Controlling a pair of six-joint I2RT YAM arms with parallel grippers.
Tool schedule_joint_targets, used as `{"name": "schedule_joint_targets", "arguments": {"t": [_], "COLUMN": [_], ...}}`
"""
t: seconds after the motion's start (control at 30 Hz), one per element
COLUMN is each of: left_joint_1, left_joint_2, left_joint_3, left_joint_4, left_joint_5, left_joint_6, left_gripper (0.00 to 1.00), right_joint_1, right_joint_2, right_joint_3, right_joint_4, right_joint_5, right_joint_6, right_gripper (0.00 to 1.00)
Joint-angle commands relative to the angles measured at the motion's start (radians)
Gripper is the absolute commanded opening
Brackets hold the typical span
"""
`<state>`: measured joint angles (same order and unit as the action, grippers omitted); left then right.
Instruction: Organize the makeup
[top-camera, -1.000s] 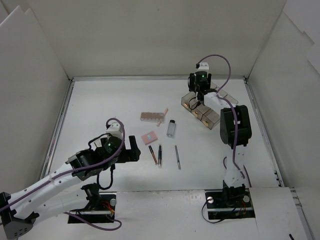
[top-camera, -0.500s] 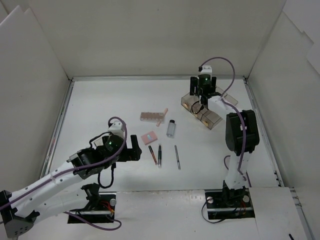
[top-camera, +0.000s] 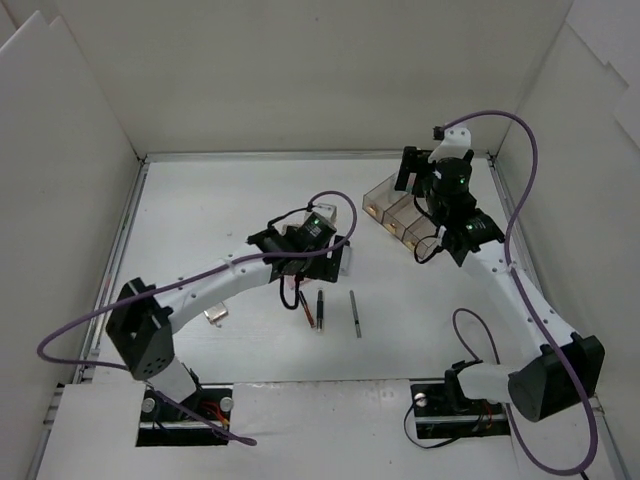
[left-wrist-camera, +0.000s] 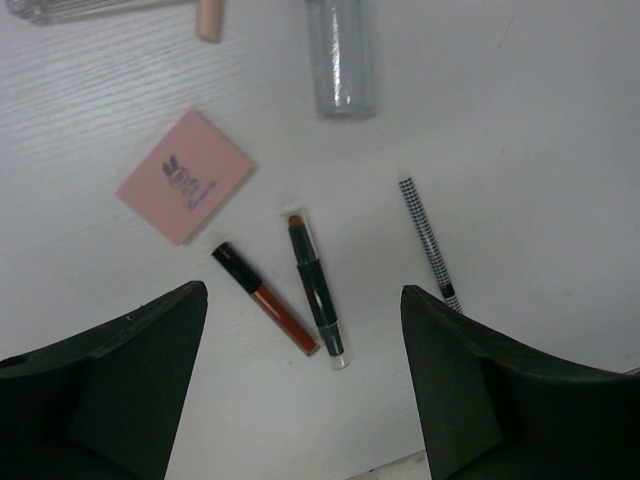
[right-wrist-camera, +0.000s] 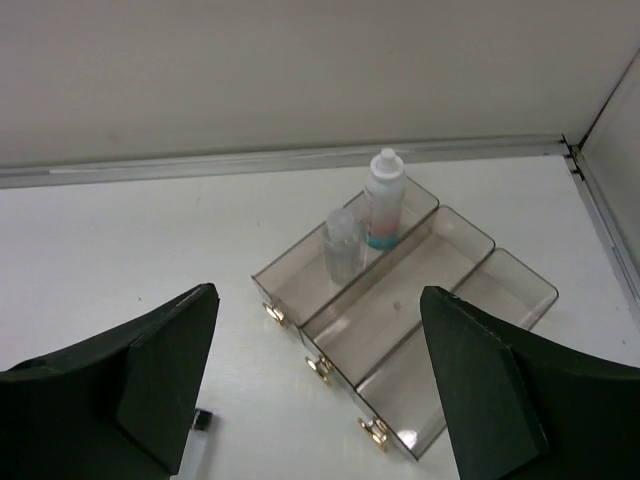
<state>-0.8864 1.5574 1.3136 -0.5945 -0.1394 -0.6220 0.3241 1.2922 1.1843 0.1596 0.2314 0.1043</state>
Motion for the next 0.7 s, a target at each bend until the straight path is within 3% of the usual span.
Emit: {"name": "schedule_joint_targets", "arguments": {"t": [0.0,0.27,0.67], "left_joint_1": [0.018,0.049,0.086], "left_joint_2": [0.104,0.368,0.540], "left_joint_3": [0.146,0.347,0.411], "left_joint_4": [0.019,-0.024,0.001], "left_joint_5": [0.107,0.181,0.158], "left_joint_6": [0.073,0.085,0.050], "left_gripper": [0.72,0.67,0.60], "right_joint_1": [0.009,0.013,0.021], "right_joint_2": [-0.082,-0.300,-0.496], "right_joint_3": [-0.063,-0.169,-0.264], "right_joint_4": [-0.075,-0.241,-0.396], "right_joint_5": [0.003,0.006,-0.044], "right_joint_6": [0.044,0.098,0.169], "right_gripper": [0.79,0.80,0.81]}}
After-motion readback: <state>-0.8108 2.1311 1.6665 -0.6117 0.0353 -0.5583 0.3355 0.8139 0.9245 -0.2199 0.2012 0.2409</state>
